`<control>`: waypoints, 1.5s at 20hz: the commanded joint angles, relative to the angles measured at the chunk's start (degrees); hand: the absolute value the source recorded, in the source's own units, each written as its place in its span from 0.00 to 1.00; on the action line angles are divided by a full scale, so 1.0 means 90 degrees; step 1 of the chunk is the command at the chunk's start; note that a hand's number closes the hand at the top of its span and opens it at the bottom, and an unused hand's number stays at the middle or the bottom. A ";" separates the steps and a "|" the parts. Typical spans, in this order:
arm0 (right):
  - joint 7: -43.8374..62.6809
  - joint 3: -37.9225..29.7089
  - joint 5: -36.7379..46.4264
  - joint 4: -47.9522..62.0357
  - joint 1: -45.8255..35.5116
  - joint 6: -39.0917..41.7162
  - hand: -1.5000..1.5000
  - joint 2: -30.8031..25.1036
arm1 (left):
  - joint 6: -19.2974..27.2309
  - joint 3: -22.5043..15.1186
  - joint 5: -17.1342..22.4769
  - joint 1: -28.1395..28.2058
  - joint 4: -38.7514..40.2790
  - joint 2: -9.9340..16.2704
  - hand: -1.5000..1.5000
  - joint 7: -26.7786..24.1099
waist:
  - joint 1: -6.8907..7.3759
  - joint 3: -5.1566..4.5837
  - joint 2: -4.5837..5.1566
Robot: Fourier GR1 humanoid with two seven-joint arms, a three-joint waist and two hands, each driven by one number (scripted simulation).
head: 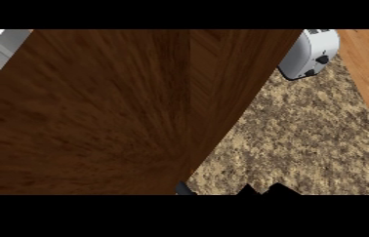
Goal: Pick up the wine, place it into the cabinet and close the cabinet
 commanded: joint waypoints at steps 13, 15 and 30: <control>-0.1595 0.0992 0.0705 0.4238 -0.2932 -0.1696 1.00 0.0330 | -0.2807 0.2713 0.1944 0.1243 0.0488 0.1452 1.00 -0.0103 | 0.0208 -0.0001 0.0051; -0.1868 0.1132 0.0695 0.4814 -0.3266 -0.1972 1.00 0.0331 | -0.3113 0.2941 0.2094 0.1148 0.0838 0.1407 1.00 -0.0169 | 0.0185 -0.0004 0.0060; -0.4179 -0.0049 -0.0280 0.9270 -0.4316 -0.1569 1.00 0.0332 | -0.3460 0.3591 0.2353 0.1230 0.0841 0.1390 1.00 0.0264 | 0.0217 0.0005 0.0128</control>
